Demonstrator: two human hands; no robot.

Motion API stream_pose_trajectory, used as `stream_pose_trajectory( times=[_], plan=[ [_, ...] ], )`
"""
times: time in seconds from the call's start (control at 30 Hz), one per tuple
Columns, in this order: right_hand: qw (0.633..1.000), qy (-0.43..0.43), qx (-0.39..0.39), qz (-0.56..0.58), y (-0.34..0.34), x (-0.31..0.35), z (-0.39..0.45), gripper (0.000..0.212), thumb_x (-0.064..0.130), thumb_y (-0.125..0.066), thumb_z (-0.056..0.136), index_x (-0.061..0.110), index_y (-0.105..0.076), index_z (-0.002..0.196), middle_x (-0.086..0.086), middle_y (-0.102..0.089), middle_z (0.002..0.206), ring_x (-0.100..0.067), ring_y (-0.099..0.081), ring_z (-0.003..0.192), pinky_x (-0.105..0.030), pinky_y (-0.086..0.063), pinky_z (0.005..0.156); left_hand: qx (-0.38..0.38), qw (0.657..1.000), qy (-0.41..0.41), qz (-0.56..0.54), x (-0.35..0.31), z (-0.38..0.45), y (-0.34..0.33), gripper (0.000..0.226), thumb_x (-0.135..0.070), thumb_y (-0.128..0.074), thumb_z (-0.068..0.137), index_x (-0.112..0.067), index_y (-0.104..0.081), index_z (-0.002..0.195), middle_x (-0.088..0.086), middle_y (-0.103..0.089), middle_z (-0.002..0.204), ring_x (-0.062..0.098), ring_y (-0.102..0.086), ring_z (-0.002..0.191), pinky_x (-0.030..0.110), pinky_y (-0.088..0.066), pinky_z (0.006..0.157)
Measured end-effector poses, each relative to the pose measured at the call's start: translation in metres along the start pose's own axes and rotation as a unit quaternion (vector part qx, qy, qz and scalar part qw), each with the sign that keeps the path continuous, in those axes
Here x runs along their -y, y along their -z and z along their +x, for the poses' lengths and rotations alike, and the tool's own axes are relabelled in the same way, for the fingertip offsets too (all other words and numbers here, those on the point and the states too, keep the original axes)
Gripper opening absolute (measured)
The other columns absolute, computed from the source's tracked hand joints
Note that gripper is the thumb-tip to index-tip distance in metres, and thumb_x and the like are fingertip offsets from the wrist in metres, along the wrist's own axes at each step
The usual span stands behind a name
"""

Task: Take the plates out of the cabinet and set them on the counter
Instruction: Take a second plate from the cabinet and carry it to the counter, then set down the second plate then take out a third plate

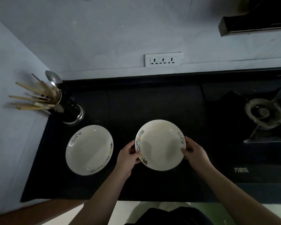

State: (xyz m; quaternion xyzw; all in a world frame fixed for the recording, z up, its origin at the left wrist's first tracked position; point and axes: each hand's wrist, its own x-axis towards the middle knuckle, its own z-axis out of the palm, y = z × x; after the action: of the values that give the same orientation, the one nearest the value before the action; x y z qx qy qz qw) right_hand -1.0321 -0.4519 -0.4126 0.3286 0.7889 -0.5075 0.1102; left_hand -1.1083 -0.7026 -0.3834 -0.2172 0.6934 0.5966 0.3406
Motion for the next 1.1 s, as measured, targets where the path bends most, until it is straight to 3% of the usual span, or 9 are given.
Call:
stream_pose_trajectory(
  times=[0.17, 0.33, 0.47, 0.57, 0.67, 0.77, 0.87, 1.0, 1.1],
  plan=[
    [1.0, -0.009, -0.003, -0.02, -0.003, -0.004, 0.004, 0.054, 0.021, -0.065, 0.087, 0.044, -0.045, 0.132, 0.022, -0.06, 0.102, -0.001, -0.059, 0.089, -0.019, -0.049, 0.063, -0.017, 1.0, -0.006, 0.02, -0.002, 0.001, -0.001, 0.065, -0.002, -0.071, 0.084, -0.029, -0.051, 0.14, 0.005, -0.057, 0.13, 0.022, -0.063, 0.11, 0.044, -0.061, 0.083],
    [0.998, -0.01, -0.007, -0.064, -0.002, 0.004, 0.01, 0.049, 0.033, -0.063, 0.088, 0.036, -0.045, 0.134, 0.013, -0.062, 0.106, -0.002, -0.059, 0.082, -0.028, -0.055, 0.068, -0.052, 0.998, -0.018, 0.034, 0.0, -0.002, -0.001, 0.068, -0.007, -0.075, 0.082, -0.028, -0.047, 0.141, 0.005, -0.058, 0.128, 0.021, -0.064, 0.106, 0.037, -0.062, 0.078],
    [0.992, -0.013, -0.03, -0.126, 0.009, 0.01, 0.005, 0.062, 0.041, -0.06, 0.089, 0.031, -0.032, 0.144, 0.0, -0.059, 0.131, -0.016, -0.061, 0.107, -0.028, -0.046, 0.075, -0.129, 0.991, -0.03, 0.035, 0.002, -0.014, 0.001, 0.059, -0.022, -0.065, 0.092, -0.03, -0.039, 0.144, -0.003, -0.058, 0.117, 0.014, -0.061, 0.1, 0.033, -0.057, 0.075],
    [0.982, 0.017, -0.031, -0.186, 0.018, 0.012, -0.007, 0.068, 0.047, -0.058, 0.088, 0.033, -0.027, 0.146, 0.0, -0.045, 0.146, -0.022, -0.049, 0.128, -0.04, -0.046, 0.096, -0.151, 0.981, -0.082, 0.091, 0.01, -0.033, 0.009, 0.049, -0.021, -0.057, 0.095, -0.03, -0.044, 0.141, -0.013, -0.057, 0.106, 0.006, -0.06, 0.089, 0.025, -0.049, 0.068],
    [0.978, 0.039, -0.024, -0.201, 0.025, 0.017, -0.02, 0.066, 0.047, -0.057, 0.089, 0.032, -0.028, 0.146, 0.001, -0.037, 0.152, -0.023, -0.04, 0.136, -0.044, -0.038, 0.106, -0.141, 0.972, -0.112, 0.147, 0.018, -0.051, 0.016, 0.043, -0.022, -0.056, 0.096, -0.029, -0.048, 0.138, -0.014, -0.058, 0.106, 0.003, -0.058, 0.095, 0.026, -0.049, 0.078],
    [0.977, 0.072, -0.013, -0.201, 0.028, 0.023, -0.035, 0.061, 0.044, -0.056, 0.092, 0.03, -0.032, 0.146, 0.0, -0.039, 0.15, -0.022, -0.042, 0.134, -0.041, -0.039, 0.105, -0.129, 0.971, -0.112, 0.165, 0.018, -0.068, 0.017, 0.039, -0.025, -0.054, 0.097, -0.03, -0.05, 0.136, -0.016, -0.056, 0.107, 0.002, -0.055, 0.099, 0.034, -0.049, 0.092],
    [0.976, 0.1, -0.009, -0.194, 0.028, 0.024, -0.05, 0.056, 0.043, -0.055, 0.092, 0.029, -0.037, 0.144, 0.0, -0.042, 0.148, -0.02, -0.045, 0.131, -0.038, -0.041, 0.103, -0.117, 0.966, -0.117, 0.198, 0.018, -0.085, 0.017, 0.039, -0.026, -0.053, 0.098, -0.03, -0.049, 0.137, -0.015, -0.055, 0.108, 0.003, -0.054, 0.101, 0.032, -0.047, 0.093],
    [0.969, 0.136, -0.004, -0.204, 0.024, 0.023, -0.074, 0.059, 0.043, -0.056, 0.091, 0.031, -0.035, 0.144, 0.002, -0.039, 0.15, -0.018, -0.043, 0.132, -0.038, -0.04, 0.105, -0.107, 0.917, -0.189, 0.334, 0.021, -0.103, 0.02, 0.046, -0.027, -0.056, 0.098, -0.027, -0.044, 0.142, -0.004, -0.055, 0.13, 0.005, -0.052, 0.112, 0.025, -0.042, 0.094],
    [0.967, 0.166, 0.016, -0.191, 0.019, 0.021, -0.098, 0.059, 0.047, -0.055, 0.091, 0.036, -0.032, 0.144, 0.004, -0.04, 0.148, -0.011, -0.048, 0.12, -0.034, -0.041, 0.101, -0.101, 0.894, -0.226, 0.374, 0.022, -0.11, 0.027, 0.047, -0.028, -0.055, 0.098, -0.025, -0.044, 0.143, 0.0, -0.053, 0.135, 0.006, -0.05, 0.115, 0.025, -0.042, 0.096]
  ],
)
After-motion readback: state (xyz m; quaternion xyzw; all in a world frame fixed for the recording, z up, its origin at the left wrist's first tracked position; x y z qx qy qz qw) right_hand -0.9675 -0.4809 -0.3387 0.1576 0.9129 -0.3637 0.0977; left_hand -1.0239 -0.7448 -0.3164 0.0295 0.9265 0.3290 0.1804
